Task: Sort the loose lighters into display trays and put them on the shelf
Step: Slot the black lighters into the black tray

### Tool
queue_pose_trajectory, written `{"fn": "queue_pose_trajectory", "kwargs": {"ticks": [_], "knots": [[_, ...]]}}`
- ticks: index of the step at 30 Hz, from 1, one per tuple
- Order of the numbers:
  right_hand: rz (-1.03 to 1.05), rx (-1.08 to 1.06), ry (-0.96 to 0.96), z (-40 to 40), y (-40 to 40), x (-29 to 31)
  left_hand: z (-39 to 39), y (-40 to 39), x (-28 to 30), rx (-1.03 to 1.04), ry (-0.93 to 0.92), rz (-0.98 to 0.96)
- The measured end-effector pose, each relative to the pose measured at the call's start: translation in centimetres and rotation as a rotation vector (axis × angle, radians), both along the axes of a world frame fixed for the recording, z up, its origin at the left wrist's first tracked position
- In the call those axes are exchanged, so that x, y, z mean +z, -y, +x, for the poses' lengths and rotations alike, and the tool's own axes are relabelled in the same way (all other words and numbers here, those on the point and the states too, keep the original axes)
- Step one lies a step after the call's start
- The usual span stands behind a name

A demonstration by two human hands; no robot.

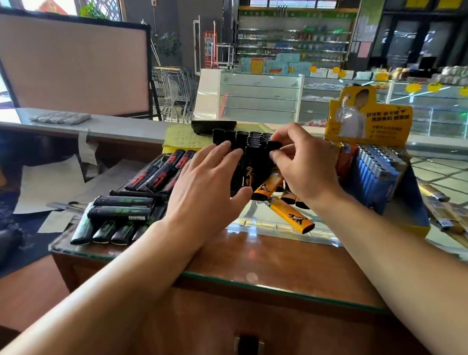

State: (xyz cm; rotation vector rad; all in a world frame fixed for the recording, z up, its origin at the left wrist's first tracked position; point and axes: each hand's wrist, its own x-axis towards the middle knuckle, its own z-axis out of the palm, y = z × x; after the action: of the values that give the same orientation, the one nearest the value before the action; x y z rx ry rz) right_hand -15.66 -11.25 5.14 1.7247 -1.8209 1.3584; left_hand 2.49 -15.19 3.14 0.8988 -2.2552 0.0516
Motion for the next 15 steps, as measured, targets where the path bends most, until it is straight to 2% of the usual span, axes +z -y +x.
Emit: {"fn": "queue_pose_trajectory", "kwargs": {"ticks": [10,15], "knots": [[0.15,-0.17,-0.207,-0.05,0.17,-0.11,0.25,-0.27,0.0,-0.006,-0.027,0.024],[0.225,-0.164,-0.235,0.05,-0.47,0.05,0.3,-0.49,-0.06,-0.002,-0.034,0.028]]}}
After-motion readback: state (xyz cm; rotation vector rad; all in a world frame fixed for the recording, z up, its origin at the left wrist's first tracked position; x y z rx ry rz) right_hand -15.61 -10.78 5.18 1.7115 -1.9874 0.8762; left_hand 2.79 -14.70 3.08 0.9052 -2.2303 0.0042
